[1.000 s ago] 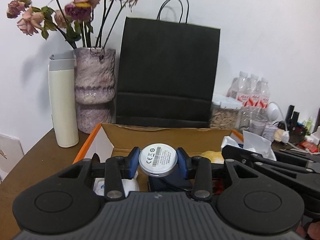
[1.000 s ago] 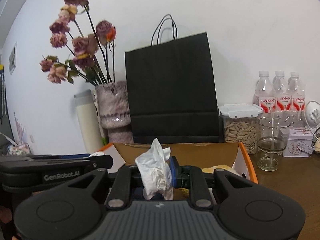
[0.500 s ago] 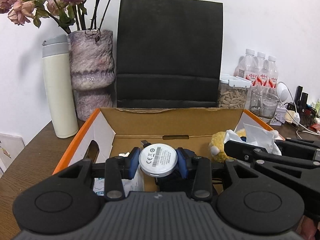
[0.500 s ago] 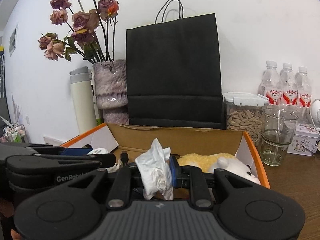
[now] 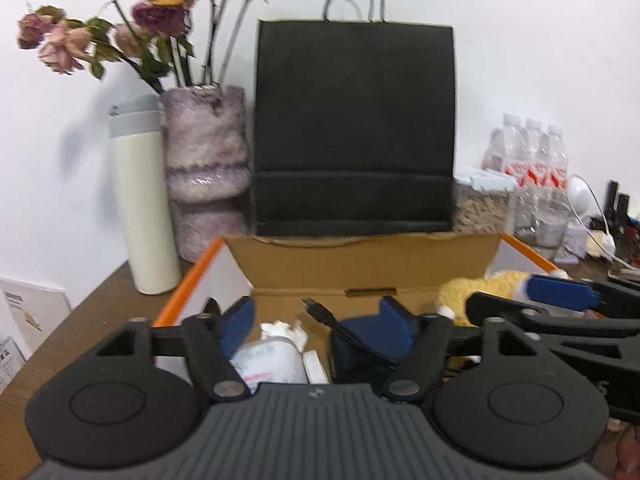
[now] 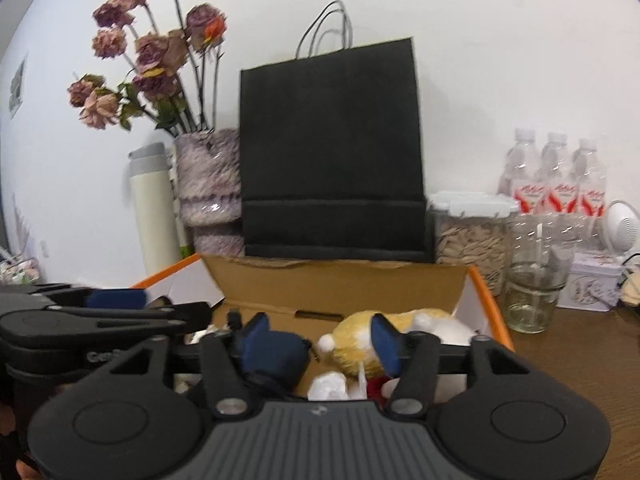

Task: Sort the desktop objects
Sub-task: 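Lower the round white device and tissue into the box and open both tools, then move both tools back out of the box toward the cable and caps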

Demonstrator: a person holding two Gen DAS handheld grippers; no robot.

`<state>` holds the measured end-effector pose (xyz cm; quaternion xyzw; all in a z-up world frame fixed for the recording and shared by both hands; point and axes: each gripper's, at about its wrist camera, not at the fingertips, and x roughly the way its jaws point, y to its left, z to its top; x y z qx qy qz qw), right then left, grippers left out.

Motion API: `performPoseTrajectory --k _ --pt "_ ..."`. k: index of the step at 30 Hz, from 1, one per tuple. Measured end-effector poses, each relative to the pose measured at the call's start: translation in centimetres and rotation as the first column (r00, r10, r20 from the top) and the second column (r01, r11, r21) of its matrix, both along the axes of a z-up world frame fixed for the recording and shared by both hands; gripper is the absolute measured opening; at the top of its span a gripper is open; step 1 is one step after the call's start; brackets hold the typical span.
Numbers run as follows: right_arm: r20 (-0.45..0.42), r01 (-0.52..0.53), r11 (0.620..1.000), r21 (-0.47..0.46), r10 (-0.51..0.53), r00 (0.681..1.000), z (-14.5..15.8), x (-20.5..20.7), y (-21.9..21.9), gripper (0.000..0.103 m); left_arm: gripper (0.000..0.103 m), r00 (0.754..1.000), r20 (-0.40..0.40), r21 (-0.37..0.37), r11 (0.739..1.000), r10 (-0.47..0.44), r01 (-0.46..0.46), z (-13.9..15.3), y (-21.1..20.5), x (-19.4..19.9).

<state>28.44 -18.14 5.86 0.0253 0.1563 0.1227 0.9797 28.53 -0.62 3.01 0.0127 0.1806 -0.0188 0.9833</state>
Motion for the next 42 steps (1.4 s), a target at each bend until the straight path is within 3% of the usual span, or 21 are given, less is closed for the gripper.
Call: performPoseTrajectory --k 3,6,10,20,27,42 --pt "0.014 0.008 1.000 0.030 -0.009 1.000 0.2 -0.1 -0.5 0.076 0.101 0.998 0.035 -0.014 0.998 0.060 -0.059 0.2 0.6 -0.3" --pt "0.029 -0.015 1.000 0.025 0.015 0.999 0.2 -0.4 -0.3 0.096 0.103 0.996 0.047 -0.025 0.997 0.080 -0.079 0.2 1.2 -0.3" --pt "0.055 0.001 1.000 -0.018 0.000 0.998 0.3 -0.9 0.6 0.098 0.103 0.995 0.041 -0.035 0.995 0.091 -0.090 0.2 1.6 -0.3" --pt "0.072 0.007 1.000 -0.017 -0.006 0.997 0.5 -1.7 0.6 0.103 0.103 0.994 0.077 -0.035 0.996 0.083 -0.081 0.4 1.8 -1.3" --pt "0.084 -0.017 0.998 -0.060 0.022 0.996 0.7 -3.6 1.2 0.103 0.103 0.990 0.109 -0.030 0.996 0.086 -0.083 0.6 2.4 -3.3" --pt "0.079 0.021 0.995 -0.097 -0.014 0.997 0.4 -8.4 0.2 0.103 0.103 0.991 0.101 -0.018 0.996 0.092 -0.090 0.0 3.0 -8.0"
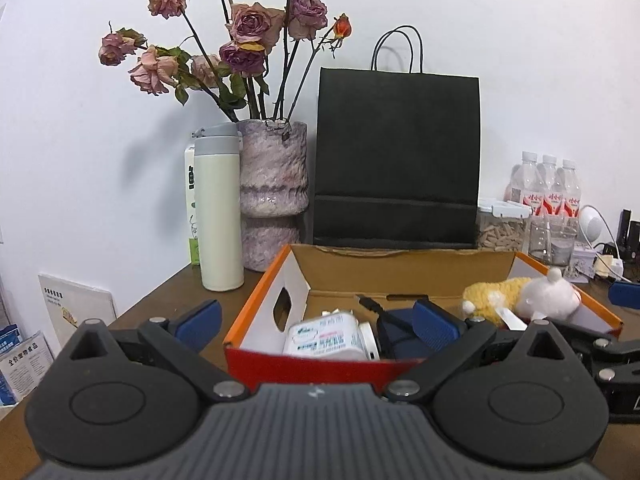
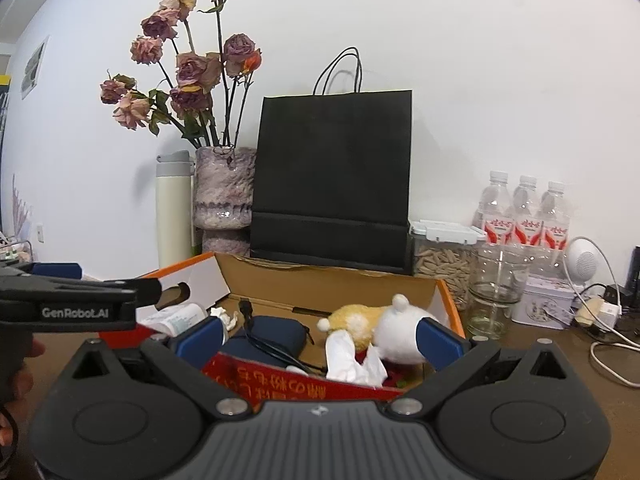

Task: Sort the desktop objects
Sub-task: 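Move both tools back out of the box toward the cable and caps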

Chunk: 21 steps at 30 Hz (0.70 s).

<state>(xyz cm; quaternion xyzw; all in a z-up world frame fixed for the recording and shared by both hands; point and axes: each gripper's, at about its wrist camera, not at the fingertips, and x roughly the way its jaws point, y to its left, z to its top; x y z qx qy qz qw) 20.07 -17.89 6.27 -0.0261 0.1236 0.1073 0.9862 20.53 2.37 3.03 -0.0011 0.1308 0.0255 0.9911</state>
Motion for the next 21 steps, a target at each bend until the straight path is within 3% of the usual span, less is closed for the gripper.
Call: performPoseTrajectory --k 21 --pt "-0.051 0.058 0.998 -0.009 -0.059 0.997 -1.0 -5.2 -2.0 0.103 0.103 0.997 -0.067 0.017 1.000 -0.024 0.025 -1.0 0.3 -4.5"
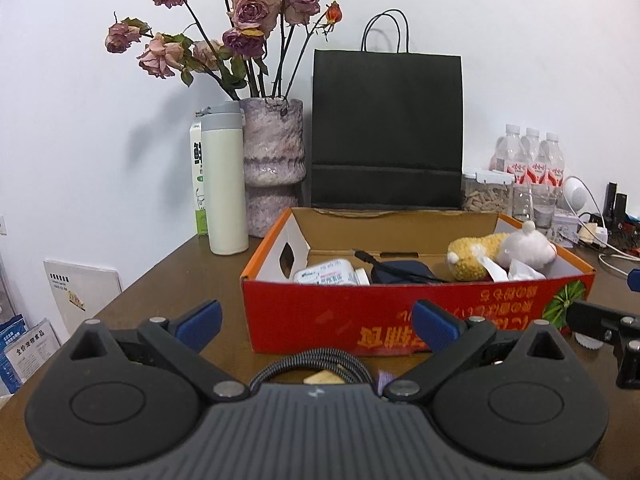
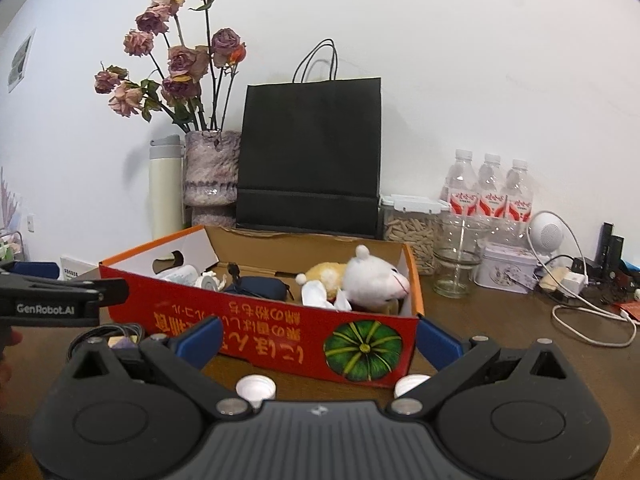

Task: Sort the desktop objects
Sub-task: 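Move both tools back out of the box toward the cable and caps, then grasp the braided black cable with the left tool while the right tool approaches a white cap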

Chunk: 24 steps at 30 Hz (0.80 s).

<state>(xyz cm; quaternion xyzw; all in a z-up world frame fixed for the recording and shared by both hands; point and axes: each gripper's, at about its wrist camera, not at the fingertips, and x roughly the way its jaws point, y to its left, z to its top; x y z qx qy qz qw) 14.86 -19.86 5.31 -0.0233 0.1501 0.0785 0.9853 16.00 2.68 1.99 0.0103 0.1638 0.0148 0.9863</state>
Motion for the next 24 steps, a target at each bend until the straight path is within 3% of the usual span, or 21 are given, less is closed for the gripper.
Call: performPoseTrajectory --k 24 --pt "-0.059 0.022 1.000 0.013 -0.022 0.998 -0.8 -2.8 -1.3 0.103 0.103 0.999 -0.048 -0.035 0.999 0.004 -0.006 -1.0 1.2 -3.8"
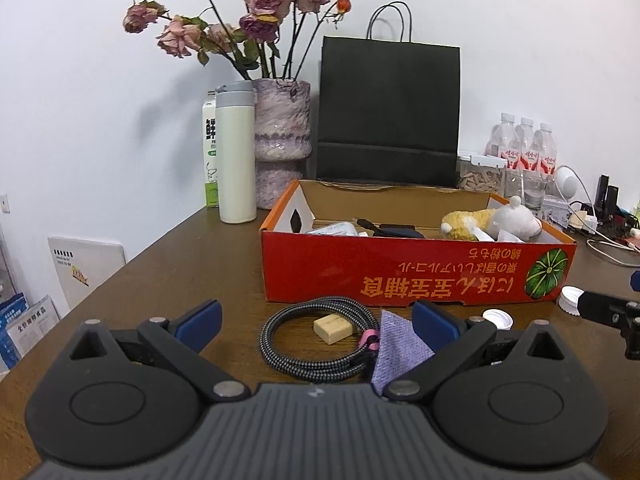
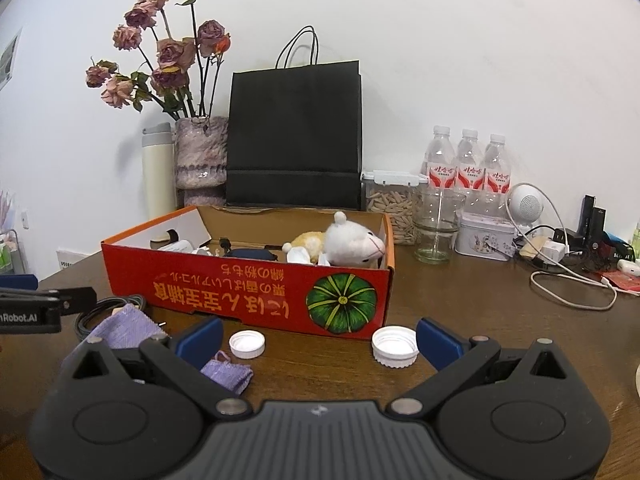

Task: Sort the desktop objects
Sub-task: 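Grasp the braided black cable with the left tool while the right tool approaches a white cap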

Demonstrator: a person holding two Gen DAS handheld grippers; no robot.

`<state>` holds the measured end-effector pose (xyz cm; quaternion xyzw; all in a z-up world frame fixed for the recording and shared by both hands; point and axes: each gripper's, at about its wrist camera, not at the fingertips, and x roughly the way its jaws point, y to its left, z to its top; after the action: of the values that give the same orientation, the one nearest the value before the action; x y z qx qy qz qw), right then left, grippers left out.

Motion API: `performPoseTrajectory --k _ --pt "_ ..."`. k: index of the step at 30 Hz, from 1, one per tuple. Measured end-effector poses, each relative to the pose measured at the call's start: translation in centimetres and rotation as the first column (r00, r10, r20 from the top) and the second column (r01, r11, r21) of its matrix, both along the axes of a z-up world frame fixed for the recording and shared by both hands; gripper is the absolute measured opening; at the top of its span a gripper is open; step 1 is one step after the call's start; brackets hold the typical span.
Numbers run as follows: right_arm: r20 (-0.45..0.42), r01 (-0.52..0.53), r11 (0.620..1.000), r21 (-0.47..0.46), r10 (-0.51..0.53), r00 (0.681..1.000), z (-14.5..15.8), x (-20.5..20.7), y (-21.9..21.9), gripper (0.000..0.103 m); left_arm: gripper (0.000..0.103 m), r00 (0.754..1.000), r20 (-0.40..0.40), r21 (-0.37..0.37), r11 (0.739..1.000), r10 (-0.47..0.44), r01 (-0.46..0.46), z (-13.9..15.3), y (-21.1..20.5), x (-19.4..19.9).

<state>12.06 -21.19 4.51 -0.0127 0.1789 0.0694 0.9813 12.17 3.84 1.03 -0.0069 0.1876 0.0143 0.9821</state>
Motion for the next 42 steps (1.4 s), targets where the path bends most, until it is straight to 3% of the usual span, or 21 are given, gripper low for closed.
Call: performPoseTrajectory --k 12,42 --pt "-0.028 -0.007 1.000 0.024 0.008 1.000 -0.19 0.47 -0.28 0.103 0.103 0.999 -0.042 -0.016 1.000 0.013 -0.013 -0.19 0.33 0.44" --pt "-0.057 0.000 0.999 0.043 0.002 0.998 -0.41 0.24 -0.55 0.103 0.103 0.998 -0.062 -0.012 1.000 0.022 -0.022 -0.36 0.21 0.74"
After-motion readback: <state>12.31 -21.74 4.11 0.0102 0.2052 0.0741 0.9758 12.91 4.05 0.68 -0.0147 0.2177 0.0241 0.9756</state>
